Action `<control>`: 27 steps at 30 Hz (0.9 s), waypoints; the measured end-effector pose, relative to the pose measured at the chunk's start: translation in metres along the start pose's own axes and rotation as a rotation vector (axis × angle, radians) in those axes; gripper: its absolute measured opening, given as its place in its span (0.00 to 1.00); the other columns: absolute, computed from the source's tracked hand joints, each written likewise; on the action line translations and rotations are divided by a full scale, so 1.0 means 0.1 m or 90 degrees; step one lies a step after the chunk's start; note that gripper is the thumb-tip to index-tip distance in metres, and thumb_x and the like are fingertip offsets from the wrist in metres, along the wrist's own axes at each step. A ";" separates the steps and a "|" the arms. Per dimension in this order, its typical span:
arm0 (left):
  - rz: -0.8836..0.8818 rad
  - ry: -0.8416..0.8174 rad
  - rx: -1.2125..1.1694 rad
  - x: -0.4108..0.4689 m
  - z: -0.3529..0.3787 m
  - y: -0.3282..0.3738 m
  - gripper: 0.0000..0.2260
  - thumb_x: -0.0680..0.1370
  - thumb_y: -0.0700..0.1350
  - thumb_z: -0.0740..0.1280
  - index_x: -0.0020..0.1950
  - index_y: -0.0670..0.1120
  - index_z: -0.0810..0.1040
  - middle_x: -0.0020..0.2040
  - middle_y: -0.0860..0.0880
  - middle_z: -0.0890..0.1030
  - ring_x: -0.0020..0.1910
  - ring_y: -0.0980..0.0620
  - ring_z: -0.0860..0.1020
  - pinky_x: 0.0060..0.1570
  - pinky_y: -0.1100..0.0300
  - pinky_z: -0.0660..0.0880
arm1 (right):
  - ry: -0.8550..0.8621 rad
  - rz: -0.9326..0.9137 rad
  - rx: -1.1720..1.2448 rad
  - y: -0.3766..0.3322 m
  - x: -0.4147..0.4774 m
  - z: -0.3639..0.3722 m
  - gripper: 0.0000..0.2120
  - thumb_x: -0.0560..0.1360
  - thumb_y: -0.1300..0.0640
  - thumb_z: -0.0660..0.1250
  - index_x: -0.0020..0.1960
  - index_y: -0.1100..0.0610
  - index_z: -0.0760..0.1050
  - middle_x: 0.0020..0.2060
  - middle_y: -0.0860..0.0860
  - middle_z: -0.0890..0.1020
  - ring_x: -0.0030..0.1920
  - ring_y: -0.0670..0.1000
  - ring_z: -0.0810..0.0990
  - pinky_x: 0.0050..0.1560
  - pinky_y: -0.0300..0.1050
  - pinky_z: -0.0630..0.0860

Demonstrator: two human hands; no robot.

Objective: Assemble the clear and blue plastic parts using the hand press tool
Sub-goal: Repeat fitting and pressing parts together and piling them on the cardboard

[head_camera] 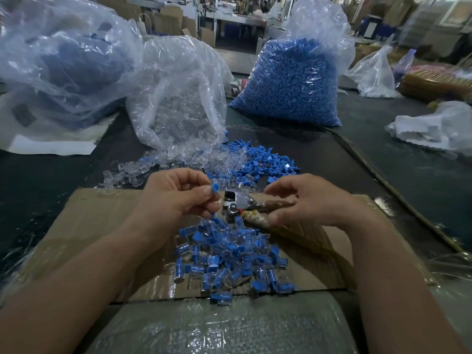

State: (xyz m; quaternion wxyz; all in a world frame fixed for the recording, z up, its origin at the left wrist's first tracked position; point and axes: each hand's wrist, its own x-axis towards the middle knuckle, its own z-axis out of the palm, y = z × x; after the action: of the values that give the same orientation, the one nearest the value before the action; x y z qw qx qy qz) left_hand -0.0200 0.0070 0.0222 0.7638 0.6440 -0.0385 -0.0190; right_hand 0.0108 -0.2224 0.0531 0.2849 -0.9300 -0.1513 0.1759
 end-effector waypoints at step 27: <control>0.025 0.038 -0.029 0.04 -0.01 -0.05 0.04 0.66 0.37 0.65 0.40 0.40 0.74 0.31 0.44 0.82 0.28 0.52 0.80 0.27 0.65 0.76 | 0.269 -0.055 -0.231 -0.10 0.13 0.21 0.09 0.73 0.58 0.64 0.45 0.48 0.65 0.37 0.41 0.65 0.39 0.46 0.67 0.33 0.39 0.59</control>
State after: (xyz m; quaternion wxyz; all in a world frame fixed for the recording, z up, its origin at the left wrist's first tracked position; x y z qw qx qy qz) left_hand -0.0158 0.0072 0.0170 0.7796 0.6256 -0.0276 0.0143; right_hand 0.0117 -0.1991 0.0394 0.1463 -0.9746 -0.1570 -0.0643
